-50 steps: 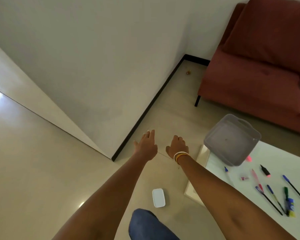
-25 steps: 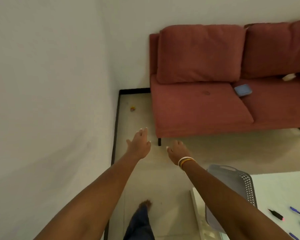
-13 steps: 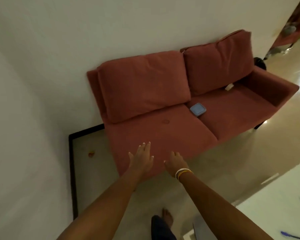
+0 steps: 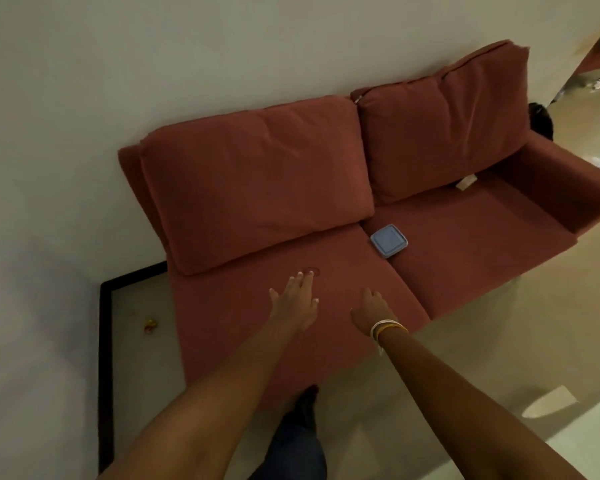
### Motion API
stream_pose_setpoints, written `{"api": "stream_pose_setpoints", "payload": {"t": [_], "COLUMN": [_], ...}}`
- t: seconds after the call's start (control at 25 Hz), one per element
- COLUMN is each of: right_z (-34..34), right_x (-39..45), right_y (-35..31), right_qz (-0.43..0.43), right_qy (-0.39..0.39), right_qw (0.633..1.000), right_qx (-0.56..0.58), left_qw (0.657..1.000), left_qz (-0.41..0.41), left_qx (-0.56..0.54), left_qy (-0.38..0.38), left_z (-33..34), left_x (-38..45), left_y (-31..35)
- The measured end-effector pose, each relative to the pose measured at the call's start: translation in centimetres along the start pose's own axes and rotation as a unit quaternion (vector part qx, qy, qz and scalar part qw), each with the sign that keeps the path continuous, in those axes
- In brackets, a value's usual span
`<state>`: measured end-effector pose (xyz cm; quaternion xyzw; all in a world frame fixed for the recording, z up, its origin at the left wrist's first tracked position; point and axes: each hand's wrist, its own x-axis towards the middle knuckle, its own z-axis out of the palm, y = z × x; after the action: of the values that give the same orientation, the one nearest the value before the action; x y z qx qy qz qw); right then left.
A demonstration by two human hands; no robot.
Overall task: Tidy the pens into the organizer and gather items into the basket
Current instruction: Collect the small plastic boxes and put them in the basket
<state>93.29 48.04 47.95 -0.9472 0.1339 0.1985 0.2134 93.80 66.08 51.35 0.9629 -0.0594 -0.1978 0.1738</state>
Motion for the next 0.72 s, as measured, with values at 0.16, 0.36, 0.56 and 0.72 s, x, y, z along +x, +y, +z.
{"api": "stream_pose_setpoints", "payload": {"t": [0.16, 0.36, 0.56, 0.72], "right_z": [-0.9, -2.8, -5.5, -7.1], "right_x": [7.5, 14.5, 21.3, 27.0], "right_y": [0.8, 1.8, 3.4, 6.3], "right_qz": [0.0, 0.0, -0.031, -0.089], "right_qy": [-0.041, -0.073, -0.1, -0.139], "right_qw": [0.999, 0.997, 0.993, 0.982], "right_qx": [-0.003, -0.018, -0.053, -0.088], "left_qw": [1.0, 0.999, 0.995, 0.985], "left_qz": [-0.009, -0.031, -0.08, -0.147], "left_qx": [-0.005, -0.022, -0.055, -0.089], "left_qy": [-0.02, -0.03, -0.015, 0.012], "left_z": [-0.4, -1.1, -0.5, 2.3], "left_x": [7.3, 13.6, 18.1, 21.9], "left_y": [1.2, 3.0, 6.1, 10.7]}}
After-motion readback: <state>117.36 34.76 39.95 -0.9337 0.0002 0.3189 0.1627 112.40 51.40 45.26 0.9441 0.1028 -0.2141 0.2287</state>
